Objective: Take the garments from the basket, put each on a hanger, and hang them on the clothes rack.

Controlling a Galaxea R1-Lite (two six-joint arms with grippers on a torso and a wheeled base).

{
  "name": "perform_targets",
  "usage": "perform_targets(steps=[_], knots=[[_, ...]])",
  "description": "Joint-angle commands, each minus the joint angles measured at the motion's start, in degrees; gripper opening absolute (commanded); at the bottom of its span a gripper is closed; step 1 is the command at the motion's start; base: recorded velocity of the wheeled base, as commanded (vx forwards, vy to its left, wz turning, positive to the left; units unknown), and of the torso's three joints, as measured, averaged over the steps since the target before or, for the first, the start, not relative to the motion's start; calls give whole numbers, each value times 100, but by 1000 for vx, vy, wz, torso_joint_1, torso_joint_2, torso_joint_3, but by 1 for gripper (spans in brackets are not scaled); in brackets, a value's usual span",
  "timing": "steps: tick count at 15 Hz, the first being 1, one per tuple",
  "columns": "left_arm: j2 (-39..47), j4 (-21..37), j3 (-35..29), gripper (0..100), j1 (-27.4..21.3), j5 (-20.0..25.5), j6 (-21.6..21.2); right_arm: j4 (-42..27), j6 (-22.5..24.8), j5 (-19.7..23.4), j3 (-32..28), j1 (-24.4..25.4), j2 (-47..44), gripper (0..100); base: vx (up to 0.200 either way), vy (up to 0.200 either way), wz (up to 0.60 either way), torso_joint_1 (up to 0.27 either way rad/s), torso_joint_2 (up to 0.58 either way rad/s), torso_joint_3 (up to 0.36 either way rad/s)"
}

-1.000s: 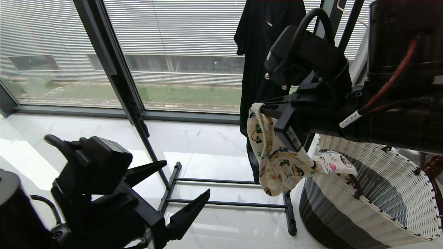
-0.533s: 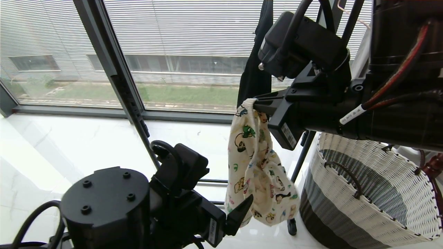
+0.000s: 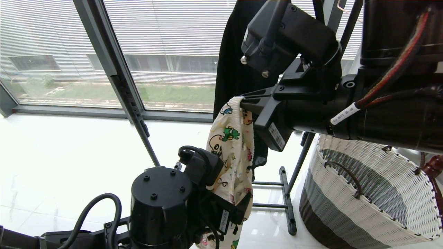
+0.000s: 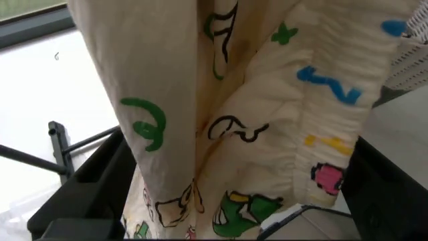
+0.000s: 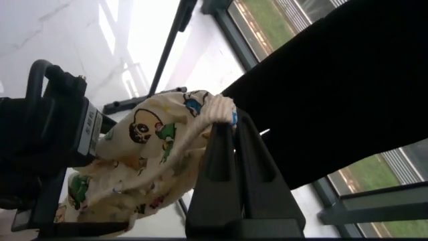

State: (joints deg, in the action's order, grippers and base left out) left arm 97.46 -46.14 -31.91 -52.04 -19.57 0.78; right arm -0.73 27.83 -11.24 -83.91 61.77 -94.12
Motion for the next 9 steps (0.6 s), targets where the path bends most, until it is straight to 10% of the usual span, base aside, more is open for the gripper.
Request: perform_targets(steps=[1,9], knots=[[53,0,-43,100,45,-126,1,3,3,-1,-82,54,-89,0,0,0,0,0,0,0],[625,17,45,100,388,-504,-16,-76,12,-1,-372,169,-62,0,0,0,0,0,0,0]])
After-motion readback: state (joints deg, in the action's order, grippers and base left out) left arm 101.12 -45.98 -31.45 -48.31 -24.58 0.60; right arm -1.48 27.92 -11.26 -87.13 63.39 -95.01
